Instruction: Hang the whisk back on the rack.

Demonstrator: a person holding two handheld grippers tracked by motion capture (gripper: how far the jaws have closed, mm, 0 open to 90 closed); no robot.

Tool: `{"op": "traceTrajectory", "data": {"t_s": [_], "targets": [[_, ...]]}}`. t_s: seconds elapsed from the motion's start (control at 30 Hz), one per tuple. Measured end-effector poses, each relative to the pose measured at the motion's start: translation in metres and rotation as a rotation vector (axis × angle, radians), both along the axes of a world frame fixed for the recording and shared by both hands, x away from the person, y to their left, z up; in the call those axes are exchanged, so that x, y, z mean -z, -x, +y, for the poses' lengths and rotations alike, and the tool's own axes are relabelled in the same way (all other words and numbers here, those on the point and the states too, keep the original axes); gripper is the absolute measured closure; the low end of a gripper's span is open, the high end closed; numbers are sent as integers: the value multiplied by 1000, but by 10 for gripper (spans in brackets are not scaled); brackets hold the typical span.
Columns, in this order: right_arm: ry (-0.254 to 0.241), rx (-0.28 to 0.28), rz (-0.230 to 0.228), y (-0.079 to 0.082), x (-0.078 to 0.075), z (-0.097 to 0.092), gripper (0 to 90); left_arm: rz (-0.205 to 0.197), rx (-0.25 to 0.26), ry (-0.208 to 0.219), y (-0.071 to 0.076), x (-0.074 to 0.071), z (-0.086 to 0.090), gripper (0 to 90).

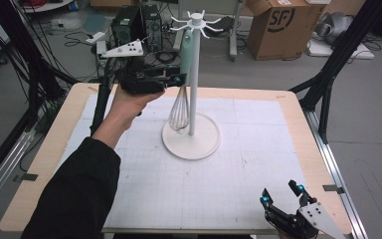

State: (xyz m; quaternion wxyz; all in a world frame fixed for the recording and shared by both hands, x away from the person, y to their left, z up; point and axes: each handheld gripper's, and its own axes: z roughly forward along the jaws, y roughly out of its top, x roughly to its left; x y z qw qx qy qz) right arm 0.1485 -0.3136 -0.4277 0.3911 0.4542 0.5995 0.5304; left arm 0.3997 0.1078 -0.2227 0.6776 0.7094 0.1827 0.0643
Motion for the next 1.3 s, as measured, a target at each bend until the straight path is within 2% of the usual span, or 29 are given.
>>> {"op": "traceTrajectory", "data": {"t_s": [0.17,0.27,0.3,0.37,0.5,0.63,0.7,0.77,1.17,1.3], "targets": [[1,-4,1,0,0,0,134,-28,14,50,2,6,8,525],[2,-3,-1,0,0,0,134,-13,11,80,6,11,11,441],[-1,-2,-1,0,0,0,134,-12,8,70,7,12,12,421],[-3,-3,-4,0,0,1,133,-38,1,58,12,14,14,398],[-2,-2,-3,0,0,1,133,-70,-16,65,23,21,22,362],[-3,0,-2,0,0,1,133,-112,-78,60,36,33,29,281],[1,1,-1,0,0,1,133,-116,-88,75,41,39,35,262],[0,3,-1,0,1,1,134,-120,-95,67,44,41,38,251],[5,14,3,-1,1,0,133,-140,-111,89,68,61,57,215],[4,17,4,-1,1,0,133,-142,-111,103,75,74,63,217]]}}
